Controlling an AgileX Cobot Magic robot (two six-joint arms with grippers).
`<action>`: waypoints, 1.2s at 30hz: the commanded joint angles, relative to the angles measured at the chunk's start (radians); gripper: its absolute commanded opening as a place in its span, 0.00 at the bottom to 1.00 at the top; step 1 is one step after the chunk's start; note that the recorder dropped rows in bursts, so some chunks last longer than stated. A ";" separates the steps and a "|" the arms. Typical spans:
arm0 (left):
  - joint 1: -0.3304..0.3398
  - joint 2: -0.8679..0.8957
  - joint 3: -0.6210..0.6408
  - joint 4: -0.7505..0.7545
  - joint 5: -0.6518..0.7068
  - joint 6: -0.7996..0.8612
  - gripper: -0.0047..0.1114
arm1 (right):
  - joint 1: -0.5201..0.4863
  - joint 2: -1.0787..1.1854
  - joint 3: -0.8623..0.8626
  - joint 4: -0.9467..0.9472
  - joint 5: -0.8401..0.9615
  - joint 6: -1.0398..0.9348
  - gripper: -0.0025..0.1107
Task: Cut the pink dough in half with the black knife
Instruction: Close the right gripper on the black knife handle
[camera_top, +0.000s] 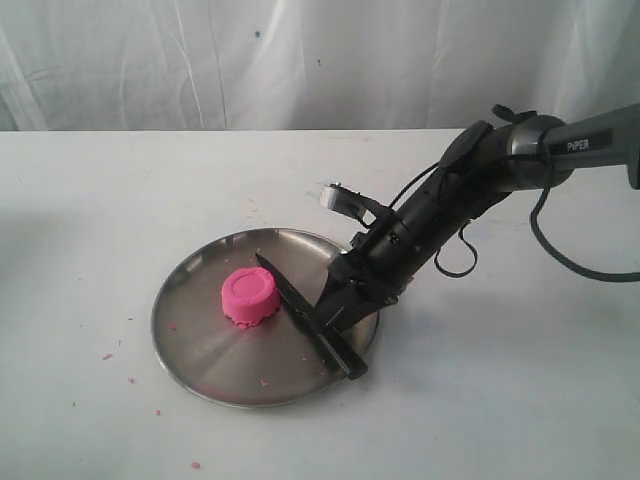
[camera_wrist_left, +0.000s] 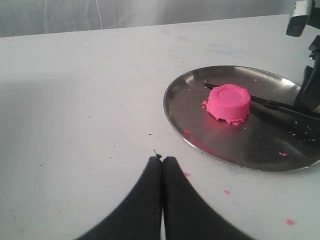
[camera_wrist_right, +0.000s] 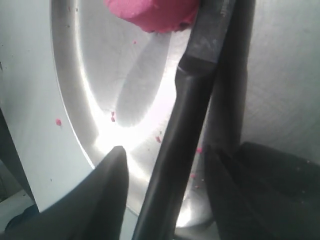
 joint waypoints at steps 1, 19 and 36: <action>-0.001 -0.005 0.005 -0.006 0.001 -0.004 0.04 | 0.003 0.027 -0.026 -0.025 0.023 0.024 0.42; -0.001 -0.005 0.005 -0.006 0.001 -0.004 0.04 | 0.016 0.032 -0.022 -0.015 0.023 0.088 0.42; -0.001 -0.005 0.005 -0.006 0.001 -0.004 0.04 | 0.016 0.067 0.004 -0.014 0.023 0.111 0.33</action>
